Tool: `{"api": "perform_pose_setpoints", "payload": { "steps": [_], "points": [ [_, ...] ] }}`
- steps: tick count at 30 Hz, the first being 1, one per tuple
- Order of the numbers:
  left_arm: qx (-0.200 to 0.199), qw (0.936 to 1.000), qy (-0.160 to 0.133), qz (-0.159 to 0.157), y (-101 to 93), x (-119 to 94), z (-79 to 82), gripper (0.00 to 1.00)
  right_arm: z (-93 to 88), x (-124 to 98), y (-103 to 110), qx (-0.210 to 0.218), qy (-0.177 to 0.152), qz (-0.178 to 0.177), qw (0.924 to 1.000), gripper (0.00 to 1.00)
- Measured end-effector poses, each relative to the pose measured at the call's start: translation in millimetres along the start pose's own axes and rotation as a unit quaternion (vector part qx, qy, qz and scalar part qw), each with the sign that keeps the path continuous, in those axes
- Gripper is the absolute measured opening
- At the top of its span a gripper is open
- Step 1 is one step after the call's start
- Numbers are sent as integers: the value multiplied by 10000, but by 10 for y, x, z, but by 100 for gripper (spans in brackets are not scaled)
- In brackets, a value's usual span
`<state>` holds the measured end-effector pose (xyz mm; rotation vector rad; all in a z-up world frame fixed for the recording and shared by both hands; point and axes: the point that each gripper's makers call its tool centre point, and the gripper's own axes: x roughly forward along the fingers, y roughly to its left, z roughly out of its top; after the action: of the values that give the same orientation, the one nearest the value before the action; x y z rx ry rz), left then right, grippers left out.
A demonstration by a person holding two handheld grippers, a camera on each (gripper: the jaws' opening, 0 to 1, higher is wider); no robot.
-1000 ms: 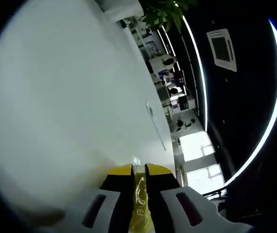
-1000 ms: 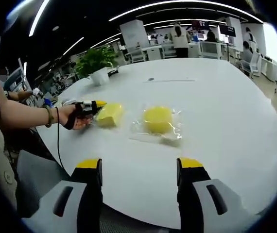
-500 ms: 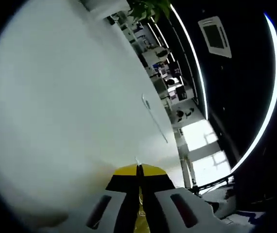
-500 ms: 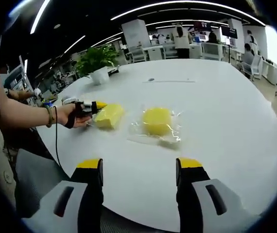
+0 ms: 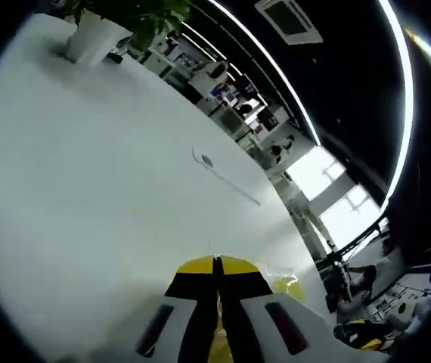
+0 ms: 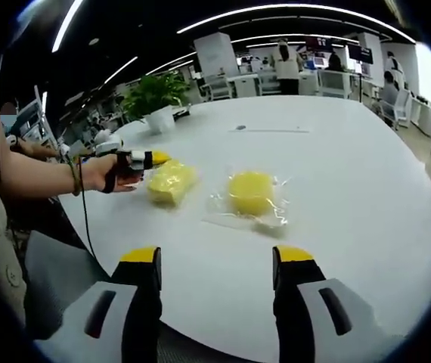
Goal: Compare the silicone blocks by pressing each to a similar depth, holding the contact briefly, and releasing to observe deformation and rebound differences across the visible hardness samples.
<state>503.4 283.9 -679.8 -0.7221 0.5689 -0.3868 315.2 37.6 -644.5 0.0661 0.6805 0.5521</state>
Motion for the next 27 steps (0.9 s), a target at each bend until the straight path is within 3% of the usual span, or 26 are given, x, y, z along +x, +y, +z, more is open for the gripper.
{"api": "perform_pose_setpoints", "payload": {
  "steps": [8, 14, 16, 27],
  "points": [
    [968, 9951, 159, -148, -280, -67, 30, 0, 77, -37, 34, -98, -147, 14, 9998, 56],
    [1111, 9933, 173, -259, -435, -148, 66, 0, 140, -84, 67, -157, -290, 16, 9995, 57],
    [908, 9949, 230, -373, -503, -188, 56, 0, 165, -102, 82, -168, -349, 20, 9992, 58],
    [1569, 9866, 193, -409, -768, -459, 84, 0, 291, -251, 177, -315, -653, 2, 9974, 59]
  ]
}}
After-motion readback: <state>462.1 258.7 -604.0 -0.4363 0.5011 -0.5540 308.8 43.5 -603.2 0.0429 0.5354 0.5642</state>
